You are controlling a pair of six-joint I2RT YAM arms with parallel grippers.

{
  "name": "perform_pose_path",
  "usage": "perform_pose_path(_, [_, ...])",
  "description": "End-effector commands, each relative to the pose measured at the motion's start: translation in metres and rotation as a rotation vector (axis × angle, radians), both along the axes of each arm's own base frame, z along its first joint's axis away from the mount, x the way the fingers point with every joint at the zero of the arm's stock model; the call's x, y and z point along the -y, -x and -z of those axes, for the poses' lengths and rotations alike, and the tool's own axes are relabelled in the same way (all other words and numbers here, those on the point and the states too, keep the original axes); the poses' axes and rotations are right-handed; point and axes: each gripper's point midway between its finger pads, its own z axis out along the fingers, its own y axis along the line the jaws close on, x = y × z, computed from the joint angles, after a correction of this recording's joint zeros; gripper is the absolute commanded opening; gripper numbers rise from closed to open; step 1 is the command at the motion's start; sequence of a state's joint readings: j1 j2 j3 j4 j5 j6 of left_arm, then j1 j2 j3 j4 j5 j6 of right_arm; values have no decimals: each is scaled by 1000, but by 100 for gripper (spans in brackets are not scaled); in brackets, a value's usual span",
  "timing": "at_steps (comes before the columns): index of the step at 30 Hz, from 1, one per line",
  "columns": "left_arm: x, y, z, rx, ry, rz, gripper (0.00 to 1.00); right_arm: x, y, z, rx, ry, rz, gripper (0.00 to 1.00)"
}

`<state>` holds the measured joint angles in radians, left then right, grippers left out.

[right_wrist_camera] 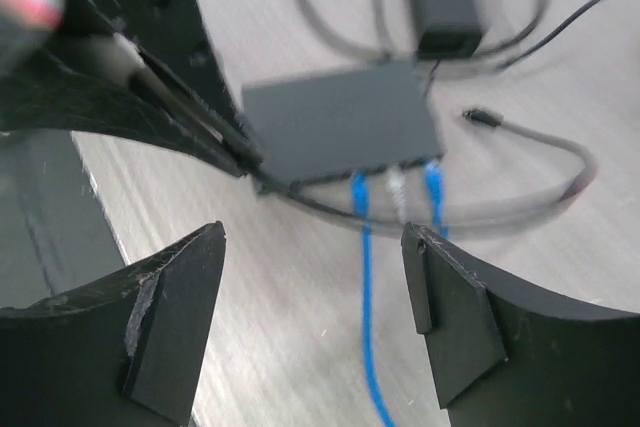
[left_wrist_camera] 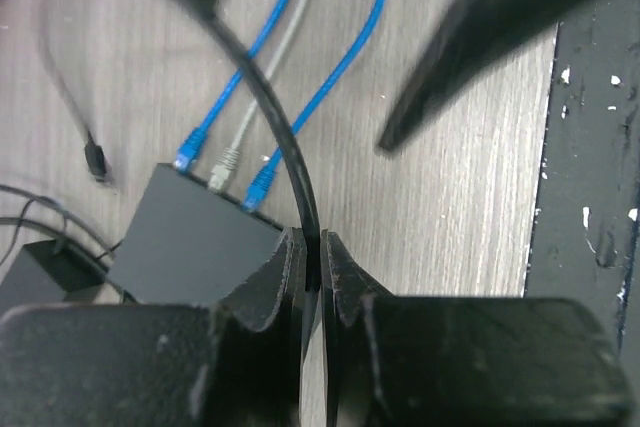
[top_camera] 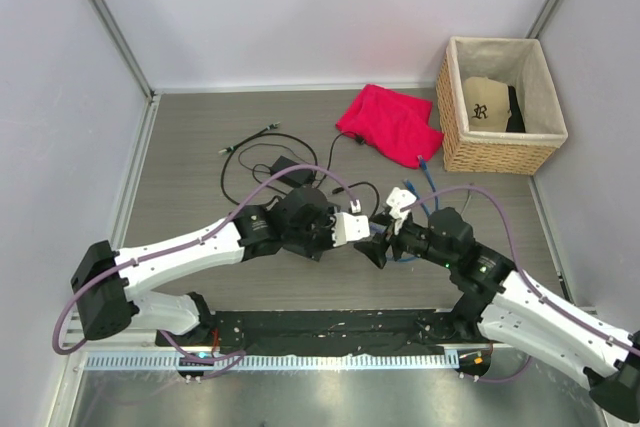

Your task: Insert the plug into the switch port

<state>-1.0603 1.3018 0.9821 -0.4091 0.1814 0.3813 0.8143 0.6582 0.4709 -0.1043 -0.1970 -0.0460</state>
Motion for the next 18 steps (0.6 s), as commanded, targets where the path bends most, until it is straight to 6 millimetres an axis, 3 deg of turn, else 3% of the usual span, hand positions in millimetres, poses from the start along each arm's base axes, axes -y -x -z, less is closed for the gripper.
perform_pose_path(1, [-2, -6, -20, 83, 71, -15, 9, 10, -10, -54, 140, -145, 86, 80])
perform_pose_path(7, [-7, -14, -22, 119, 61, -48, 8, 7, -7, -54, 128, -127, 60, 79])
perform_pose_path(11, [-6, -8, -23, 106, 70, -20, 8, -2, -4, -51, 143, -103, -3, 80])
perform_pose_path(18, [-2, 5, -27, 76, 78, 59, 10, -30, -3, -20, 78, 12, -159, 80])
